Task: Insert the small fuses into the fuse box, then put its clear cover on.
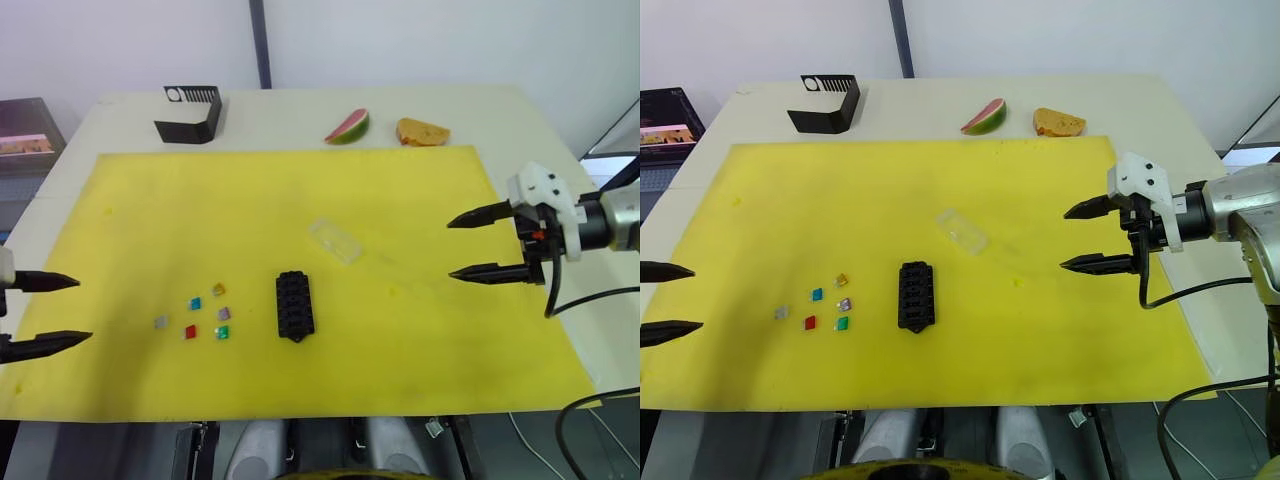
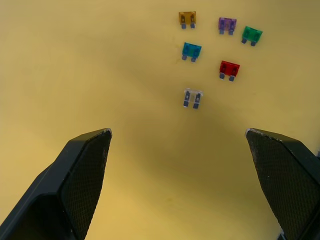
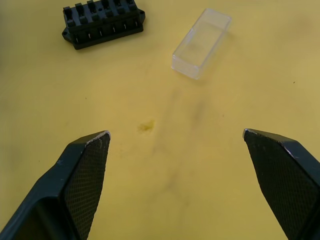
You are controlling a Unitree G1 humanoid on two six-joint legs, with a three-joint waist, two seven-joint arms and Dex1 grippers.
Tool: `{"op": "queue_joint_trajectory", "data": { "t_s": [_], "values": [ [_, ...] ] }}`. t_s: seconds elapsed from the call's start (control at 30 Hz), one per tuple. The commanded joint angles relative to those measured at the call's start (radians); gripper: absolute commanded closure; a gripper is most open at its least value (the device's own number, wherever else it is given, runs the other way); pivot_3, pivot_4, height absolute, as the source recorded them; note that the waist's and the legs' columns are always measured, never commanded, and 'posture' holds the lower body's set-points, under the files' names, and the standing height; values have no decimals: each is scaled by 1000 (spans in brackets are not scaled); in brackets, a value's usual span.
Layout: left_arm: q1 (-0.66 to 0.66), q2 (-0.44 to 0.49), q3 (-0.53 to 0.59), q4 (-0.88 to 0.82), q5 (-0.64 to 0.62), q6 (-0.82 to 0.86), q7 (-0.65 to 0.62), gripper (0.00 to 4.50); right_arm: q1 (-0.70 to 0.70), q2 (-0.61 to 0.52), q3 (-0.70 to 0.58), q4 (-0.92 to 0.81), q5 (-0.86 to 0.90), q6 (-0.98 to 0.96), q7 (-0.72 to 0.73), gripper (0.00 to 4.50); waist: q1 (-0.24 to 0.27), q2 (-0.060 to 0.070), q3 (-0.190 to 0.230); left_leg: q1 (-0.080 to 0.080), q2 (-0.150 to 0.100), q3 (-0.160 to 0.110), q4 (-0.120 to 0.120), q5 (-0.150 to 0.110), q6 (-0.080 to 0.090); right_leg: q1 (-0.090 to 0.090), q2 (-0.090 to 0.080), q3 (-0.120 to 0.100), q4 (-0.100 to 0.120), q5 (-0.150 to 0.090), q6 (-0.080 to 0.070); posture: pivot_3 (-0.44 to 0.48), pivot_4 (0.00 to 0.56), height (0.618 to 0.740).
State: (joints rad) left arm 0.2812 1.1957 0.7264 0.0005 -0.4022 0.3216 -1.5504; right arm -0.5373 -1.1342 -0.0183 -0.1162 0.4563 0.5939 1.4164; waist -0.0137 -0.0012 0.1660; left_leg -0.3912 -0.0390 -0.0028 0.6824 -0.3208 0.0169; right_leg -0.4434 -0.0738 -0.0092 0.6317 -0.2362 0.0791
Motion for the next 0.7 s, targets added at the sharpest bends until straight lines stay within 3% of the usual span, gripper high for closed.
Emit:
{"op": "queue_joint_trajectory", "data": {
  "t_s": [0.03, 0.7],
  "values": [
    [3, -1, 26, 14, 13, -23, 4, 0, -6, -13, -36, -21, 10, -8, -7, 17, 0, 0, 0, 0, 0, 0, 0, 0, 0, 0, 0, 0, 0, 0, 0, 0, 150, 740],
    [-58, -5, -32, 2, -14, 21, 56, 0, -13, 10, -38, -22, 24, 4, -46, 17, 0, 0, 0, 0, 0, 0, 0, 0, 0, 0, 0, 0, 0, 1, 1, 0, 150, 740]
  ]
}}
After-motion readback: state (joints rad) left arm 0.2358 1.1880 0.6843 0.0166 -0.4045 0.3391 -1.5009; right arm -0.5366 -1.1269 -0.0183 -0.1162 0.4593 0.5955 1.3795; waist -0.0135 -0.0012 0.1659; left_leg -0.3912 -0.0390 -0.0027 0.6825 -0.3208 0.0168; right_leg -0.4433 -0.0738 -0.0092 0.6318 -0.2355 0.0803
